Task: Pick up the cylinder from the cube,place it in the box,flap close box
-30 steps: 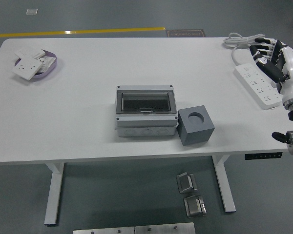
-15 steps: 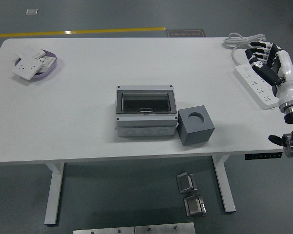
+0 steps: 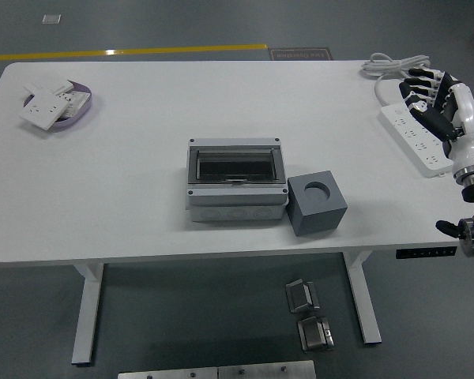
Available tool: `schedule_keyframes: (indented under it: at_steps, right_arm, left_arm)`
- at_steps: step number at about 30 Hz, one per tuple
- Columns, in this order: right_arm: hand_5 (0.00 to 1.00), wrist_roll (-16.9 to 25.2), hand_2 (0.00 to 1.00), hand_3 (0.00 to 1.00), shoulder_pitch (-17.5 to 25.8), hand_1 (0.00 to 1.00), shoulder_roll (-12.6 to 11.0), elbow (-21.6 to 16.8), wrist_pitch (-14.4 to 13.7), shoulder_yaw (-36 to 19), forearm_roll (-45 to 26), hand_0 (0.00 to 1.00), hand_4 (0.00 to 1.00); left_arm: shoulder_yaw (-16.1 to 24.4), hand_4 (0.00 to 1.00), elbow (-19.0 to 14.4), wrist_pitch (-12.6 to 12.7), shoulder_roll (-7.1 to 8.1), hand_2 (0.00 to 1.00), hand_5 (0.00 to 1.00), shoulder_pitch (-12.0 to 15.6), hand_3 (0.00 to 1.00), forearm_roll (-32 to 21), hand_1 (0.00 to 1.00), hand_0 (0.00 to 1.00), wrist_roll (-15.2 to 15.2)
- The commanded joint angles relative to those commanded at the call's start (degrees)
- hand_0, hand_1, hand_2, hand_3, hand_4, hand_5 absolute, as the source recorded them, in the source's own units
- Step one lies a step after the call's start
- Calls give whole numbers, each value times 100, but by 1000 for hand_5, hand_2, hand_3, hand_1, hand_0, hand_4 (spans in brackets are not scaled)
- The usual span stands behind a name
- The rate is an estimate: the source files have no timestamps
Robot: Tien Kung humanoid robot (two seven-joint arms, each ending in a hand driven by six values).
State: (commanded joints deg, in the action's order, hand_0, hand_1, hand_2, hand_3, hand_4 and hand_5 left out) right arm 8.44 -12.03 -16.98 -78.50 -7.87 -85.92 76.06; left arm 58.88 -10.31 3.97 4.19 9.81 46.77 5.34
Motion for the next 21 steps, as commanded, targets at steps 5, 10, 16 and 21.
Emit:
schedule_keyframes:
  at_steps: [5,10,16,21]
  right_arm:
    - [367,36,686,686,-5,672,-8,-16,-16,-23,-23,630,754]
    - [357,44,686,684,4,672,20,5,-27,-26,-41,630,758]
    - [358,45,683,683,6,671,32,8,-40,-49,-42,629,756]
    - [358,51,683,683,13,671,45,0,-49,-74,-42,629,756]
  left_arm:
    - [2,639,0,2,-1,601,167,1,614,2,622,571,2]
    - [22,639,0,2,-1,601,168,3,614,23,623,571,7]
    - [48,639,0,1,-7,601,168,-4,614,55,622,571,8]
    - [65,639,0,7,1,601,168,12,614,81,622,571,21]
